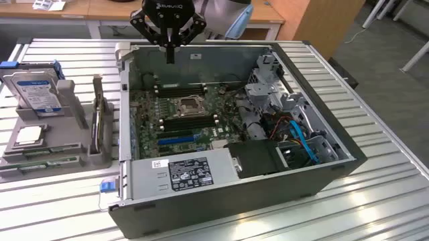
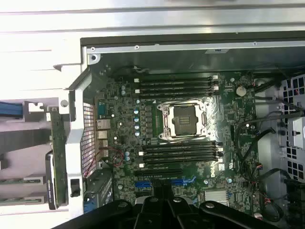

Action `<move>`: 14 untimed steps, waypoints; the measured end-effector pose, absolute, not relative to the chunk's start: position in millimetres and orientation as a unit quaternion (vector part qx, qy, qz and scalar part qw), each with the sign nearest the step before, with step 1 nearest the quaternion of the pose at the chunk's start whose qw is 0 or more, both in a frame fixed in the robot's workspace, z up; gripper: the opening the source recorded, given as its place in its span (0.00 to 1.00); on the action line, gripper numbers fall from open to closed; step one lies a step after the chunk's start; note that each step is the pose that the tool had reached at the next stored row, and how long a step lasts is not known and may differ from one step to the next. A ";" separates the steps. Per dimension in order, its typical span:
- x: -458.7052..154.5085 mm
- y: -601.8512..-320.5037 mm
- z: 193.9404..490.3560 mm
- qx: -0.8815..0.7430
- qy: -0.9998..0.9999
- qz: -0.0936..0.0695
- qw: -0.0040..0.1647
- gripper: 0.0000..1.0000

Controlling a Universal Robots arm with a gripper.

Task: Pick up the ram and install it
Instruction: 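Reach for the ram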

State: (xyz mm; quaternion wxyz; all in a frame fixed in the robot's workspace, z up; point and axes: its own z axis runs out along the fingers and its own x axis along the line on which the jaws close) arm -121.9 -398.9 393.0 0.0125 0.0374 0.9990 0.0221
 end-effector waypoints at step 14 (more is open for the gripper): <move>-121.9 -398.9 393.0 0.037 0.999 0.022 0.012 0.11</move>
